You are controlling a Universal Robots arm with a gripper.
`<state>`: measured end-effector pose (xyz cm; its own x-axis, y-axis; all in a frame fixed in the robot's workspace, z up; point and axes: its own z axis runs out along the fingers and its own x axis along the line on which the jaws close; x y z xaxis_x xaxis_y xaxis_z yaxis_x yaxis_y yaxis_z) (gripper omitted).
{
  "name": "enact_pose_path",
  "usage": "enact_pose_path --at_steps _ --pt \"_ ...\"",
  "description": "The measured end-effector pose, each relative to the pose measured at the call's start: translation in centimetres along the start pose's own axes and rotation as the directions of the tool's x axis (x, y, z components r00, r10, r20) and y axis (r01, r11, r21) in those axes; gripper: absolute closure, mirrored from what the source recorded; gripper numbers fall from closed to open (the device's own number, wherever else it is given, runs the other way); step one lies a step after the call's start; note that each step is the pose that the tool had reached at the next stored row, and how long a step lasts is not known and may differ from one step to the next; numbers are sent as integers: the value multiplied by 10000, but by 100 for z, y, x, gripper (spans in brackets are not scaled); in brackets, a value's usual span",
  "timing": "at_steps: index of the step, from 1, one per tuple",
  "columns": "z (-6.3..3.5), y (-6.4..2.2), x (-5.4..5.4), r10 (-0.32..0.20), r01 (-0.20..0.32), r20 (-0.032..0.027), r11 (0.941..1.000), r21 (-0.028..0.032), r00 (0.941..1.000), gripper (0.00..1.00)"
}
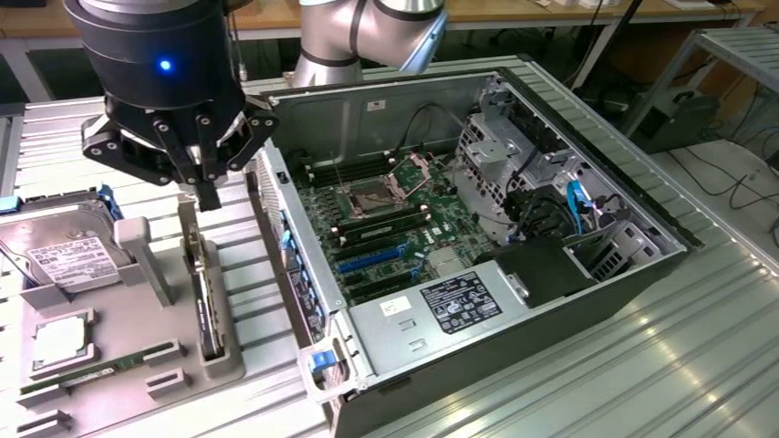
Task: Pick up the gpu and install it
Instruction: 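Reach for the gpu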
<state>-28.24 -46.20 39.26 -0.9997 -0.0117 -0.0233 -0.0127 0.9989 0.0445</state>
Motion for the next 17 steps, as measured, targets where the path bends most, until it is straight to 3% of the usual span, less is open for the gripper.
enact_pose_path --at_steps 4,13,17 --pt "3 -10 84 -41 41 -2 10000 -2 10000 89" --pt "51 -16 123 -972 972 -80 9953 -27 9952 89" --pt "66 -19 236 -1034 1034 -82 9946 -30 9946 89"
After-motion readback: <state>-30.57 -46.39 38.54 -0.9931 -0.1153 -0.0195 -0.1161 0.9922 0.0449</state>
